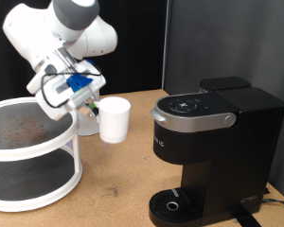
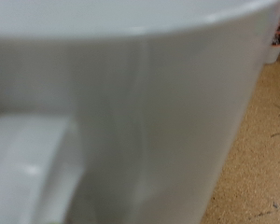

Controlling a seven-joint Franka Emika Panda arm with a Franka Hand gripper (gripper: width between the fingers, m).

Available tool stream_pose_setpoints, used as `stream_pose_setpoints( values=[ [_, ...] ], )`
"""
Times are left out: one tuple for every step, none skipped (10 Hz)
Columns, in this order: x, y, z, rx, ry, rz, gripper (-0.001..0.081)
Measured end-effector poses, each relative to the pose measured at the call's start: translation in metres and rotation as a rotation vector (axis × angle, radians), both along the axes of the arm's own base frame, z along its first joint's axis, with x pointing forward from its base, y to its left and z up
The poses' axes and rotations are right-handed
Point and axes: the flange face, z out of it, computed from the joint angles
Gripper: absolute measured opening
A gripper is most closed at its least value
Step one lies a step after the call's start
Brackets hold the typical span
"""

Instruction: Make a cup of coffee with the keurig machine

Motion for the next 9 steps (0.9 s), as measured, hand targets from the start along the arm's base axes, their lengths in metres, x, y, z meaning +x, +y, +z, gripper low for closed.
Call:
stream_pose_setpoints(
  values=[
    [0.003,0.005,-0.013,-0.021,0.012,-0.004,0.0067],
    [0.006,0.010,-0.026,-0.039,0.018,-0.006,0.0067],
    [0.007,0.016,-0.040,-0.050,0.022,-0.002,0.0067],
    [0.008,0.021,-0.053,-0.056,0.024,0.005,0.0067],
    [0.008,0.025,-0.066,-0.062,0.023,0.013,0.0067],
    [0.007,0.028,-0.077,-0.067,0.024,0.018,0.0067],
    [0.006,0.030,-0.087,-0.074,0.026,0.015,0.0067],
    [0.005,0.033,-0.096,-0.079,0.028,0.006,0.0067],
    [0.007,0.038,-0.103,-0.079,0.024,-0.002,0.0067]
  ],
)
